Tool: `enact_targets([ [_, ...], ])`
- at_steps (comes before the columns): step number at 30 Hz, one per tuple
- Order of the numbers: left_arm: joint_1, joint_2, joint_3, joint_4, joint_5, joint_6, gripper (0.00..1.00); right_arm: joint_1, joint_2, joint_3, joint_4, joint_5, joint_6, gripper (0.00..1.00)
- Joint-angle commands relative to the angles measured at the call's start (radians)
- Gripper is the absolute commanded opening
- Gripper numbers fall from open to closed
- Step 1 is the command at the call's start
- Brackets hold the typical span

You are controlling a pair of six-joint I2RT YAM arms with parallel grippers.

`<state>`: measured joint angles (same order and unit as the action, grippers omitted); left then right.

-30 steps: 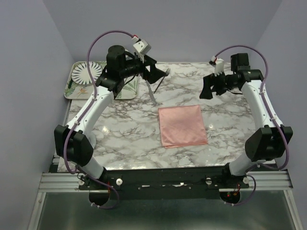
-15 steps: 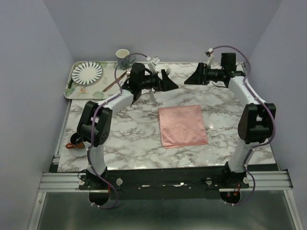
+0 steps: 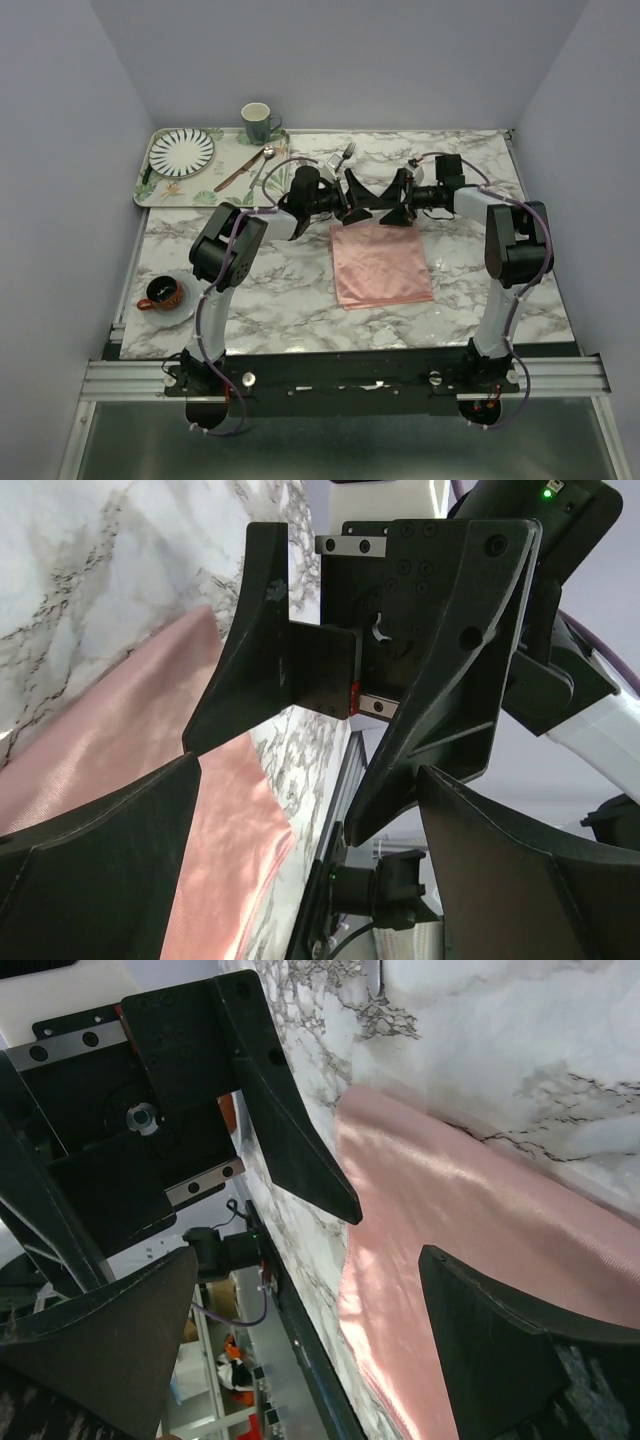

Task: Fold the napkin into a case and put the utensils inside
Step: Smooth out the square-folded napkin at the center of the board.

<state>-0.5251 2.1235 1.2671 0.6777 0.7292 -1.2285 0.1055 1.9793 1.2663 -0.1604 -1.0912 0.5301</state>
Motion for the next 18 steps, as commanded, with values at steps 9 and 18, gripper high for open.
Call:
enact_targets([
  [9, 0.017, 0.113, -0.003, 0.065, -0.065, -0.065, 0.99, -0.001, 0.101, -0.005, 0.148, -0.047, 0.091, 1.0],
  [18, 0.046, 0.13, -0.046, 0.043, -0.073, -0.04, 0.99, -0.059, 0.188, -0.019, 0.147, -0.042, 0.074, 1.0],
])
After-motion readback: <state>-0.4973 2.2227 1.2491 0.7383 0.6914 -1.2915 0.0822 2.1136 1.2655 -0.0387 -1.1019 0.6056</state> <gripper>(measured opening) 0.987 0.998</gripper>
